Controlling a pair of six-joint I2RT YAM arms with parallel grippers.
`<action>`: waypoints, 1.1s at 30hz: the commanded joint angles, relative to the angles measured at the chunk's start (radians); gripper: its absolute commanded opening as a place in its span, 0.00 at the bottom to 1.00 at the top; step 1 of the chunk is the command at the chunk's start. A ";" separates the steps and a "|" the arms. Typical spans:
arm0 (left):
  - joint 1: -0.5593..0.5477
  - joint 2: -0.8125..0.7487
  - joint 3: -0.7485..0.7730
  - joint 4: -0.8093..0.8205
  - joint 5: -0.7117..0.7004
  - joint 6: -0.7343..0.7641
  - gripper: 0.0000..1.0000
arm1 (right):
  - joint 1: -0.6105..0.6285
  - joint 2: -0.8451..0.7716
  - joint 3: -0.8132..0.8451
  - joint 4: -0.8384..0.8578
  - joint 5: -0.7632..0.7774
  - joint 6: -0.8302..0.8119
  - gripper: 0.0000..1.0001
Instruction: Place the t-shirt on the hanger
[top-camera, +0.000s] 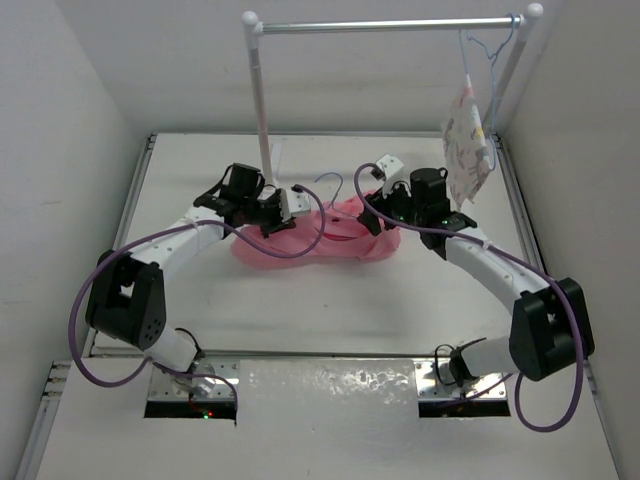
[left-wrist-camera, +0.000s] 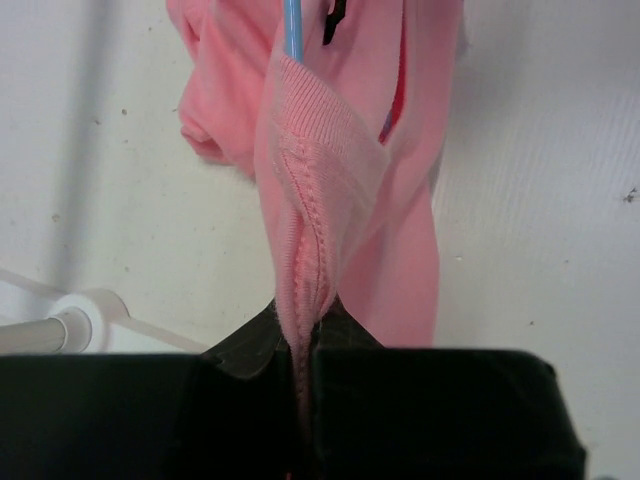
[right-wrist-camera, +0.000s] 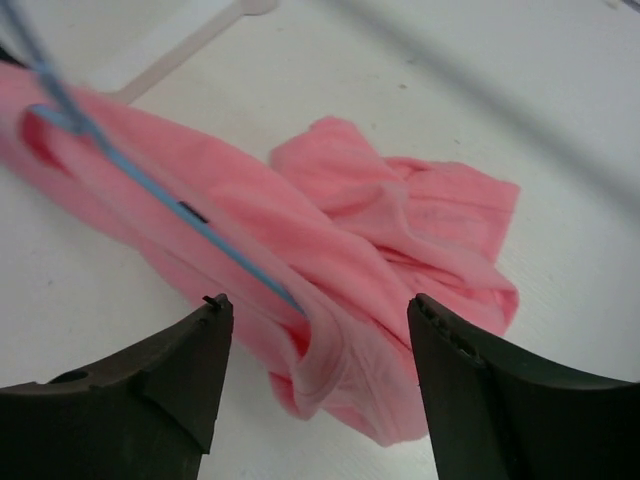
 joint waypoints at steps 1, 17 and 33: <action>-0.001 -0.027 0.046 0.032 0.074 -0.036 0.00 | 0.004 -0.061 -0.005 0.035 -0.226 -0.061 0.65; 0.002 -0.042 0.071 -0.043 0.196 0.024 0.00 | 0.043 0.210 0.097 0.217 -0.397 0.065 0.39; 0.128 -0.055 0.146 -0.080 0.217 -0.018 0.07 | 0.044 -0.193 -0.074 -0.086 0.034 -0.107 0.00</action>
